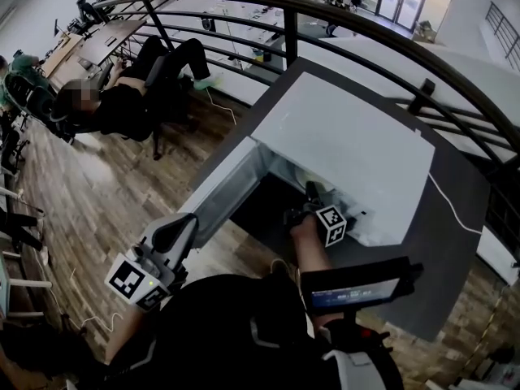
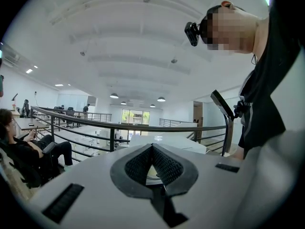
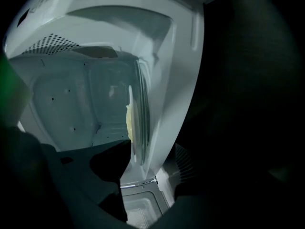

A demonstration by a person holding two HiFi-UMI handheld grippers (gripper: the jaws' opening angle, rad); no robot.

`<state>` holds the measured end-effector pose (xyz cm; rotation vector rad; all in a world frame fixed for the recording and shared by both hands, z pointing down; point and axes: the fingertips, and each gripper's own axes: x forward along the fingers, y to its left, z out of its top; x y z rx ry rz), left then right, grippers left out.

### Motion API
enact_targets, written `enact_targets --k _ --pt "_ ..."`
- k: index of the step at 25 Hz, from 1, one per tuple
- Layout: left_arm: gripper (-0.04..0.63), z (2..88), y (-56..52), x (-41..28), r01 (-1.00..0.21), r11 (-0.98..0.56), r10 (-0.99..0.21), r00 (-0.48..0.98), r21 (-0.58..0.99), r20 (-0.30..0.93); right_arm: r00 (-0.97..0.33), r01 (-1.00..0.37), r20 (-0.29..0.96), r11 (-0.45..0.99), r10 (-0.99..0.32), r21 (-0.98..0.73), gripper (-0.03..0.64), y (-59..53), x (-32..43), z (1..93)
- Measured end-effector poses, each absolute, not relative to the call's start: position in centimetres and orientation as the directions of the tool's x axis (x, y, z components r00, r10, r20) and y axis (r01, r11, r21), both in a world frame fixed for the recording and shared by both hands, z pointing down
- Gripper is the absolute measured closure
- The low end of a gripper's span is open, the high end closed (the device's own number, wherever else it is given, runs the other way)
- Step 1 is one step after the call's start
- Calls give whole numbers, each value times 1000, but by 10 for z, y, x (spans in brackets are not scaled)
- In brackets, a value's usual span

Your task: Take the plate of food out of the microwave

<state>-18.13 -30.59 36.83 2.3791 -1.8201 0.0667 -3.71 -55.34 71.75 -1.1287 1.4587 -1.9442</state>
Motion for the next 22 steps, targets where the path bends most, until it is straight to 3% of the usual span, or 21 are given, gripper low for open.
enact_targets --k 13,22 --pt "591 371 -294 -178 -969 -224 -962 237 104 137 -547 -48 348 -387 -761 -921 364 -549 -32 718" --pt "591 373 -296 -185 -966 -235 -959 249 110 138 -543 -18 306 -353 -782 -935 477 -537 -31 703"
